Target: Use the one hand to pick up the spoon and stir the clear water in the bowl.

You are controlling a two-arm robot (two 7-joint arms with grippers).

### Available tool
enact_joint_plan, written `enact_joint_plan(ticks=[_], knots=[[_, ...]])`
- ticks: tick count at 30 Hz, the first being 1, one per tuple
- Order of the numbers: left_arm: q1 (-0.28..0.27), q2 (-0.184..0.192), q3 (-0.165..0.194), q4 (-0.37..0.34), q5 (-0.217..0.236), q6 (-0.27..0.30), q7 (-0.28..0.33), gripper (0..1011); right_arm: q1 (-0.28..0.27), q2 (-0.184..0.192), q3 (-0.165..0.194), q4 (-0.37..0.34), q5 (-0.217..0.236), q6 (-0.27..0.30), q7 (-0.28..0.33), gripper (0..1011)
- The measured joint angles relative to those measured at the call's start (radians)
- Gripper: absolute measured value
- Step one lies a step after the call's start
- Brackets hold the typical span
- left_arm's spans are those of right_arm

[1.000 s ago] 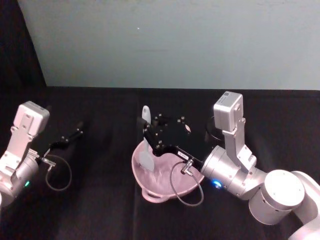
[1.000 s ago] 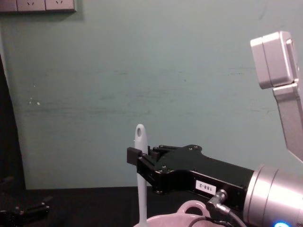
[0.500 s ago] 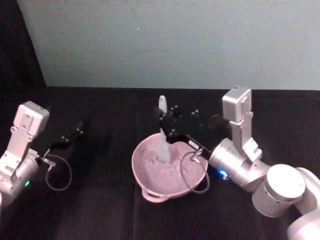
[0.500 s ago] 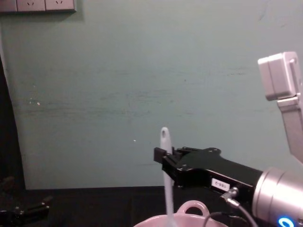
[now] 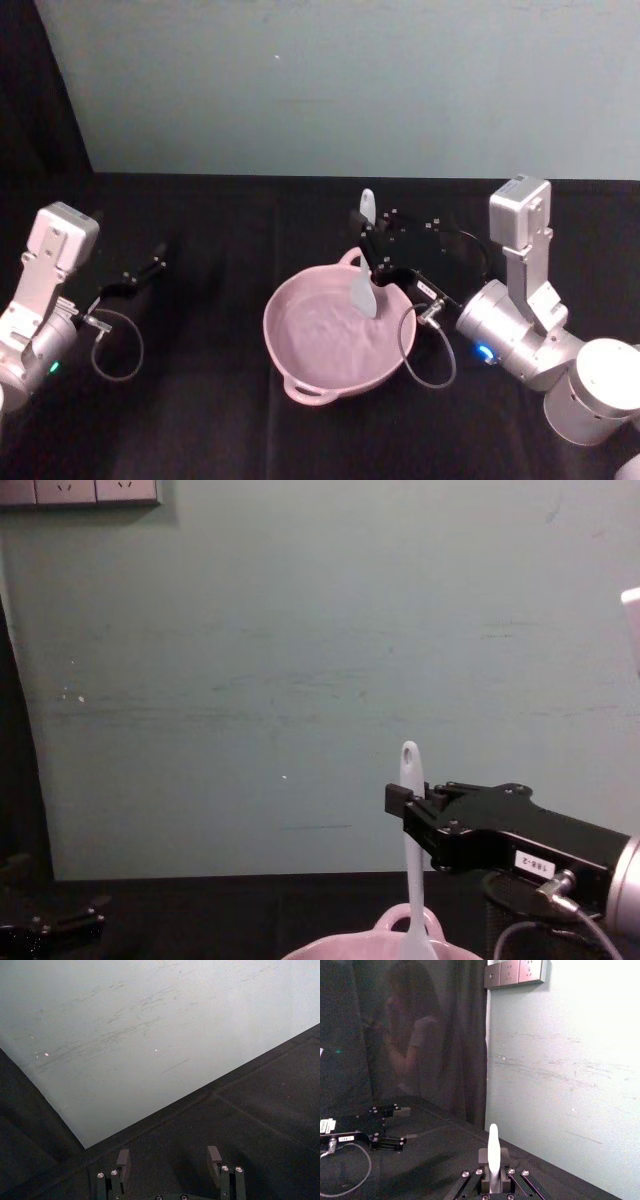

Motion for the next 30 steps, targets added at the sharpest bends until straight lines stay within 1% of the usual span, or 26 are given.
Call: enact_joint_plan(ticks=[5,9,14,19,24,30], knots=[[0.000,0.000,0.000,0.000,0.000,0.000,0.000,1005,-0.020,0.012,0.003,-0.034,-0.007,0.010,0.001,114],[0.000,0.000,0.000,0.000,0.000,0.000,0.000,1005,-0.031,0.017,-0.008,-0.057,-0.020,0.018,0.005,114],[0.000,0.000,0.000,0.000,0.000,0.000,0.000,1005,-0.038,0.012,-0.031,-0.073,-0.026,0.022,0.020,114],[0.000,0.000,0.000,0.000,0.000,0.000,0.000,1005,-0.039,-0.001,-0.063,-0.083,-0.027,0.024,0.039,114],[0.000,0.000,0.000,0.000,0.000,0.000,0.000,1005,-0.039,-0.009,-0.075,-0.087,-0.025,0.024,0.044,114],[0.000,0.000,0.000,0.000,0.000,0.000,0.000,1005,-0.038,-0.011,-0.078,-0.095,-0.015,0.026,0.045,114]])
